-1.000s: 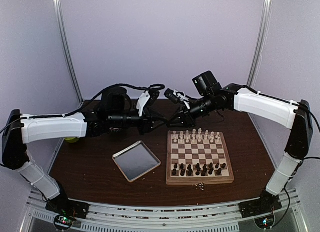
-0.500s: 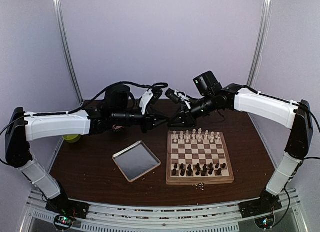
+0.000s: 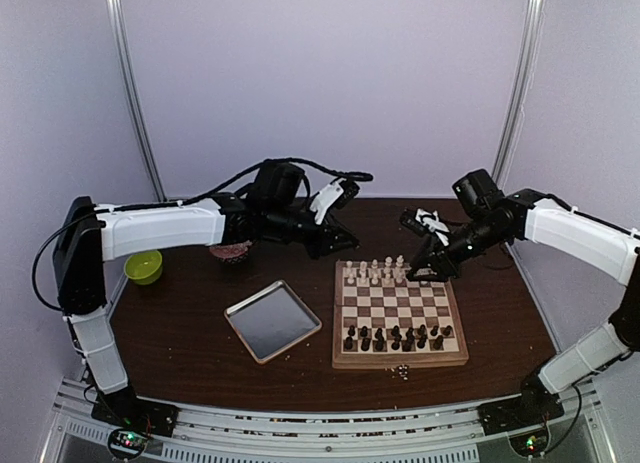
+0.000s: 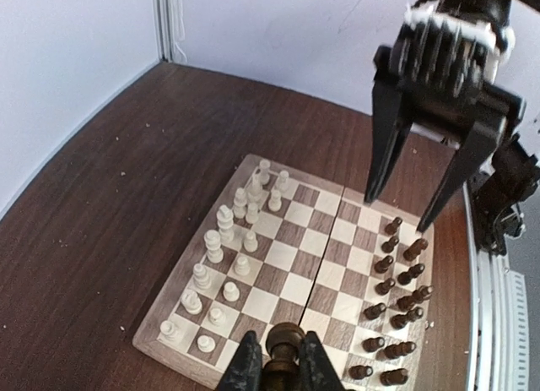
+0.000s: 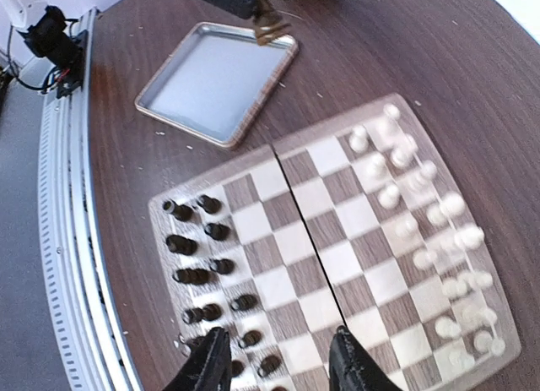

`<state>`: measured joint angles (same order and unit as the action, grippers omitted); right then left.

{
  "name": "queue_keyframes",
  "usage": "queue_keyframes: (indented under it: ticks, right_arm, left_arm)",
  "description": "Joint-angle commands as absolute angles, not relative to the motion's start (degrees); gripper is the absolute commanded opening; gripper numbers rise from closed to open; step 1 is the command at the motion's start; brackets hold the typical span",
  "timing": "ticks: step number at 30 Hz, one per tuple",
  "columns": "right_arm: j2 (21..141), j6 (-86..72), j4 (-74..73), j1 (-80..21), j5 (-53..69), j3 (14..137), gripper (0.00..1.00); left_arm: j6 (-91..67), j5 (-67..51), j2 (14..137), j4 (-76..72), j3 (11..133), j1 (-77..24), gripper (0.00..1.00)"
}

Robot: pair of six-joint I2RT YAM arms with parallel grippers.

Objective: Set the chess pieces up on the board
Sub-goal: Place the rook on the chessboard.

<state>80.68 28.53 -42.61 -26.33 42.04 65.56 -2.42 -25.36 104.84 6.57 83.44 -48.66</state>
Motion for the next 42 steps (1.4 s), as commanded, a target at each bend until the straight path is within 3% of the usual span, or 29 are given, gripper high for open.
queue_keyframes:
  ticks: [1,5,11,28,42]
  right_arm:
    - [73.8,29.8,-43.1,-20.6,37.0,60.1,0.42]
    - [69.6,25.3,-35.4,-18.2,31.8,54.8,0.45]
    - [71.4,24.5,-36.1,-17.7,30.0,56.8,0.45]
    - [75.6,25.5,-37.9,-17.8,31.8,58.3,0.45]
    - [76.5,25.8,-38.7,-17.7,32.3,59.1,0.45]
  left_arm:
    - [3.4,-22.0,111.0,18.2,91.3,-50.9,0.16]
    - [8.4,-18.7,117.1,26.4,98.9,-53.6,0.16]
    - [13.7,-14.5,124.1,35.2,106.4,-57.2,0.16]
    - [15.4,-13.2,130.1,39.7,110.2,-58.7,0.17]
    - [15.3,-12.4,132.6,41.7,112.6,-58.7,0.24]
